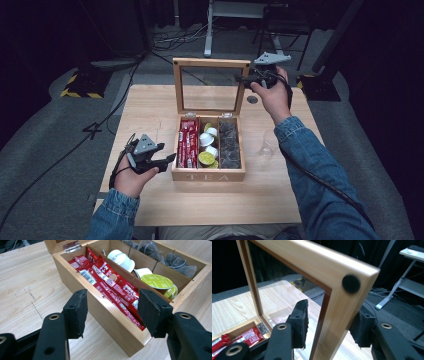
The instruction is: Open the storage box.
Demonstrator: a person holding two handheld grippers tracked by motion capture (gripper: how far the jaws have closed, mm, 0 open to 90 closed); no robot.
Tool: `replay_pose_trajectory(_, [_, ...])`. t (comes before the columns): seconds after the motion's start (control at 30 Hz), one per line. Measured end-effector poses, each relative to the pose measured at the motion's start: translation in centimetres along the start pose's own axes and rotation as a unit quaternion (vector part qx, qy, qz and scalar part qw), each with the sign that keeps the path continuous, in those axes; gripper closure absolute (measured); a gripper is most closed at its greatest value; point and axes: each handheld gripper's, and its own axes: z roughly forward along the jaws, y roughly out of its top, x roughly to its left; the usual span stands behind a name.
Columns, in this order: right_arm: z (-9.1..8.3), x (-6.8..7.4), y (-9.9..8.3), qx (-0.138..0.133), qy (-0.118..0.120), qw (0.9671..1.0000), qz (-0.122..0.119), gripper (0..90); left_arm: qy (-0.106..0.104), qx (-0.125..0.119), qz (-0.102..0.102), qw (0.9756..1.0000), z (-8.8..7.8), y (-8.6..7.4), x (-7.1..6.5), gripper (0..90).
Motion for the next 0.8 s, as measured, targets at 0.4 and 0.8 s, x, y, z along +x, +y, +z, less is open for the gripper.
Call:
replay_pose_trajectory(0.4, [2.6,-0.3,-2.3,0.033,0.001,0.9994,0.014,43.2,-0.006,-0.003,-0.009,0.9999,0.1,-0.2,0.2,40.9])
replay_pose_trajectory(0.8, [4.2,-0.5,-4.7,0.06,0.003,0.9979,0.024,39.9,-0.007,0.0,-0.008,0.9999,0.3,-0.3,0.4,40.5])
